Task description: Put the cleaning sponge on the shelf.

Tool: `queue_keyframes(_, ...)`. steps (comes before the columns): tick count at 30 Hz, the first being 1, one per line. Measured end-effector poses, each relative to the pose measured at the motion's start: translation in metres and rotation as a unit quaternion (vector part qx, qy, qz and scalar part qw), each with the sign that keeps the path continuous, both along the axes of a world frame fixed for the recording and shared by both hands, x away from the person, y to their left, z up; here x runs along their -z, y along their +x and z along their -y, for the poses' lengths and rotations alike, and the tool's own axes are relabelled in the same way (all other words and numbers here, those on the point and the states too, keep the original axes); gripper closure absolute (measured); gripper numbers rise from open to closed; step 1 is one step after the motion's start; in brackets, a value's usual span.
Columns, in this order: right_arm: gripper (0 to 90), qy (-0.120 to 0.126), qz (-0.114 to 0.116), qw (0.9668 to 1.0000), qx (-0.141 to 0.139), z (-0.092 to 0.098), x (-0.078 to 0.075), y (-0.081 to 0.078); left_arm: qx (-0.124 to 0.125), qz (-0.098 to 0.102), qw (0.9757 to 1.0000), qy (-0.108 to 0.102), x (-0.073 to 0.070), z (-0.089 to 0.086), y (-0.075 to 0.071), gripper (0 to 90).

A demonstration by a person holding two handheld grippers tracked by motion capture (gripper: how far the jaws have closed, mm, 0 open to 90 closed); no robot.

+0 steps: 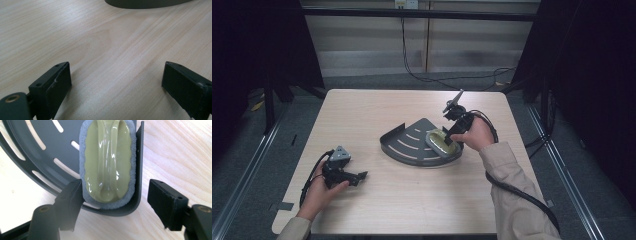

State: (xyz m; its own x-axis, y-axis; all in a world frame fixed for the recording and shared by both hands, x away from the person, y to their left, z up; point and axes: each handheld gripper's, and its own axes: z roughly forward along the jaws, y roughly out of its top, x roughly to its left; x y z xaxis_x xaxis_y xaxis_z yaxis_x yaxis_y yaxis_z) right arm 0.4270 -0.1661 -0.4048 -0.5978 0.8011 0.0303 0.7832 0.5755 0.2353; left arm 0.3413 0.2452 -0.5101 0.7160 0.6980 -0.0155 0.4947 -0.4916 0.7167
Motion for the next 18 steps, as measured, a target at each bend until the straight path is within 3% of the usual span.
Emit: queue_keyframes(18, 22.4, -0.002, 0.000, 0.9998, -0.020, 0.017, -0.006, -0.019, -0.001, -0.003, 1.0000, -0.003, 0.000, 0.000, 0.000, 8.3)
